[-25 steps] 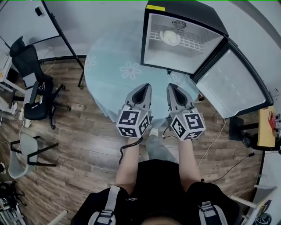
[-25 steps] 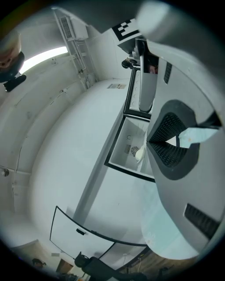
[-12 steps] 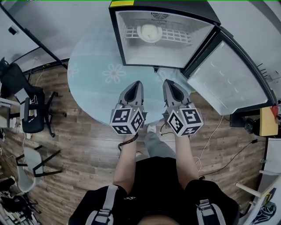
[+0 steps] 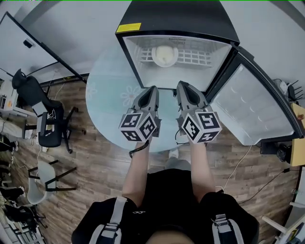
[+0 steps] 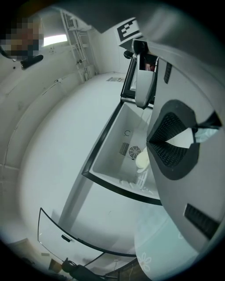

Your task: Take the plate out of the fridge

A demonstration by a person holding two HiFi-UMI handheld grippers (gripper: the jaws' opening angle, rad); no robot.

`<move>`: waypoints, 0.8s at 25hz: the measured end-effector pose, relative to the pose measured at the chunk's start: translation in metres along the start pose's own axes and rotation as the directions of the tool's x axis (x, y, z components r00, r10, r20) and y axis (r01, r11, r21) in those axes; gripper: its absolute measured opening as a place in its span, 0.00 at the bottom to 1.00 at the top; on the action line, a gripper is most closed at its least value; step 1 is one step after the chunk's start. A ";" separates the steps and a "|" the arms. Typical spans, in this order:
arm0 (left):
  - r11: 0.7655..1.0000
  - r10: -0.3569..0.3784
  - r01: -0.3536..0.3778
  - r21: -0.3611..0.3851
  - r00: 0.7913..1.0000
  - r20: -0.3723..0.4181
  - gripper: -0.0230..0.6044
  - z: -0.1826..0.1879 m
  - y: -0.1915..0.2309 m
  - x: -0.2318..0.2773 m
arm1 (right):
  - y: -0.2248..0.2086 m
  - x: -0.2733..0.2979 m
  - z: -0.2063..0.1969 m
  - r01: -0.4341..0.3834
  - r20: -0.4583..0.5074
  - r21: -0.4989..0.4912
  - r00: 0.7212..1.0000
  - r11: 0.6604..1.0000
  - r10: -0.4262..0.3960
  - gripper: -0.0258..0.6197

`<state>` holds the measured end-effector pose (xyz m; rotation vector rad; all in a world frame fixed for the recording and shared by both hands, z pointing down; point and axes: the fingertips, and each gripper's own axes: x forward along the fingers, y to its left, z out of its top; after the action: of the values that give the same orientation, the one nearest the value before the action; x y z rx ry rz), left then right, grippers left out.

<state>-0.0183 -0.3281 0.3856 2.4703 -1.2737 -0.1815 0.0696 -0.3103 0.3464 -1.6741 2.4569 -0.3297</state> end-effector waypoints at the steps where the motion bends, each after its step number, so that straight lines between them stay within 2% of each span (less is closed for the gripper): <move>1: 1.000 0.001 -0.001 0.008 1.000 0.012 0.04 0.007 -0.003 0.004 | 0.003 0.003 0.011 -0.027 0.020 -0.008 0.999 1.000 0.028 0.05; 4: 0.999 -0.016 0.015 0.031 0.999 0.038 0.04 0.021 -0.014 0.019 | 0.002 0.011 0.031 -0.081 0.060 -0.025 0.995 0.996 0.083 0.05; 7: 0.999 -0.030 0.029 0.015 0.999 0.044 0.04 0.023 -0.022 0.026 | -0.012 0.016 0.024 -0.081 0.025 -0.015 0.996 0.997 0.081 0.05; 14: 0.999 0.049 -0.049 -0.009 0.998 0.033 0.04 0.018 0.002 0.035 | -0.035 0.035 0.005 -0.074 -0.007 0.054 0.997 0.996 0.075 0.05; 17: 0.998 0.059 -0.059 -0.032 0.998 0.013 0.04 0.008 0.010 0.040 | -0.044 0.041 -0.001 -0.068 -0.008 0.078 0.998 0.995 0.068 0.05; 20: 0.996 0.061 -0.058 -0.069 0.998 0.035 0.04 0.008 0.013 0.046 | -0.056 0.045 -0.006 -0.057 -0.012 0.121 0.998 0.991 0.059 0.05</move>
<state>-0.0032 -0.3744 0.3846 2.3792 -1.3327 -0.2526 0.1023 -0.3710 0.3669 -1.5550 2.4375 -0.4758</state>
